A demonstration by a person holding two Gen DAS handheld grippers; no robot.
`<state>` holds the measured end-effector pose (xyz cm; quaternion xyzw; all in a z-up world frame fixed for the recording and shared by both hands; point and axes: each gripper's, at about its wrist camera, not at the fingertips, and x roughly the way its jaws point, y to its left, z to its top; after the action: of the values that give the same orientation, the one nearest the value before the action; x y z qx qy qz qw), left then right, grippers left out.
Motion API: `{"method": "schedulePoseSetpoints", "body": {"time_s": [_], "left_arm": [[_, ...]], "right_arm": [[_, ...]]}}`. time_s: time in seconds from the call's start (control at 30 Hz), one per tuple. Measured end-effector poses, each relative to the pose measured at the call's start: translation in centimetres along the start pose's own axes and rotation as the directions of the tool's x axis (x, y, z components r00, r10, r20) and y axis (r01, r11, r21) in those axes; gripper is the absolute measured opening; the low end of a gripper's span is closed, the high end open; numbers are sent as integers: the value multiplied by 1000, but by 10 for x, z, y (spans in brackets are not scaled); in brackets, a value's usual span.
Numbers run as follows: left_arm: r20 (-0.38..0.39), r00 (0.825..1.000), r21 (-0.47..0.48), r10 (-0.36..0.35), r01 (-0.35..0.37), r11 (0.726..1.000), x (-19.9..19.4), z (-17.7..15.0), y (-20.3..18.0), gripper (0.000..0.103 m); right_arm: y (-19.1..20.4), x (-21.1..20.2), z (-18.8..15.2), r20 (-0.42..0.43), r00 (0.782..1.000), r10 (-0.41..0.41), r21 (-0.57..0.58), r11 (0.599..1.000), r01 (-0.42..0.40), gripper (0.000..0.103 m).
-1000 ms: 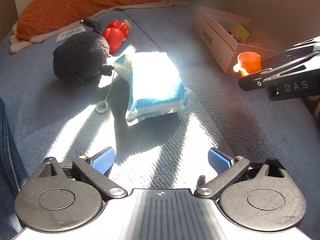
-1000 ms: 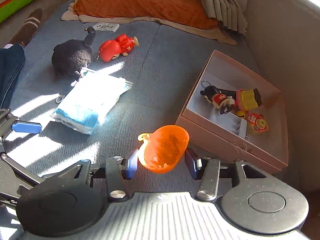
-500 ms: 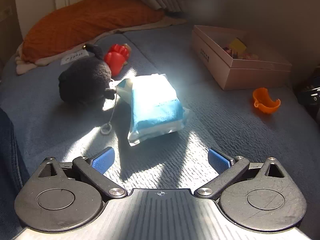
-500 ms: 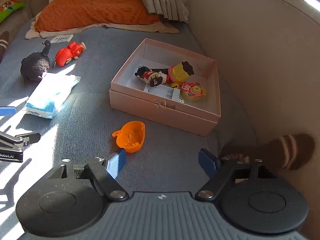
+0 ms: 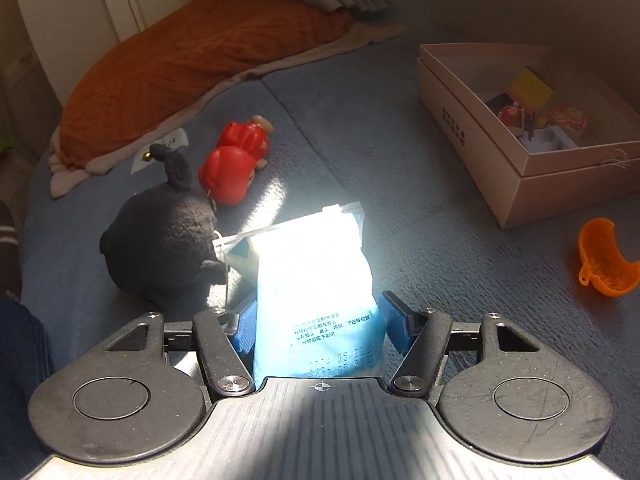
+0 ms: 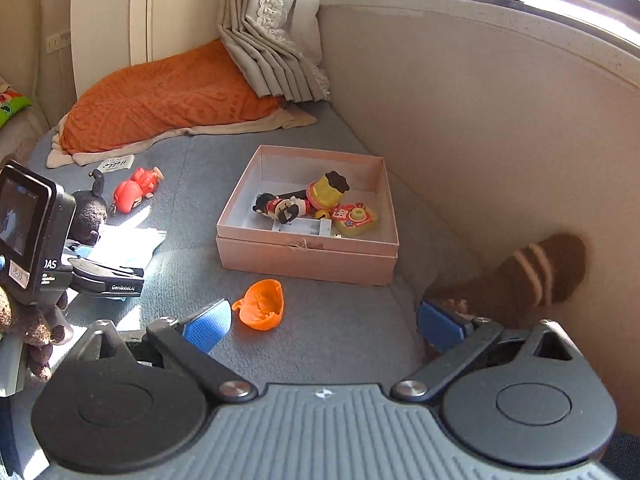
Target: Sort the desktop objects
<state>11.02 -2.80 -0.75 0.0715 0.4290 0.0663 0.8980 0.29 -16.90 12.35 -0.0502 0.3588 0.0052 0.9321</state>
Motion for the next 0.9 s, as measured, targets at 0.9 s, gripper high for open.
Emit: {"method": "schedulePoseSetpoints", "body": {"time_s": [0.9], "left_arm": [[15,995,-1,-99,99,995,-29,-64,14,98]], "right_arm": [[69,64,-75,-270,957,-107,-298,954,23,103]]}}
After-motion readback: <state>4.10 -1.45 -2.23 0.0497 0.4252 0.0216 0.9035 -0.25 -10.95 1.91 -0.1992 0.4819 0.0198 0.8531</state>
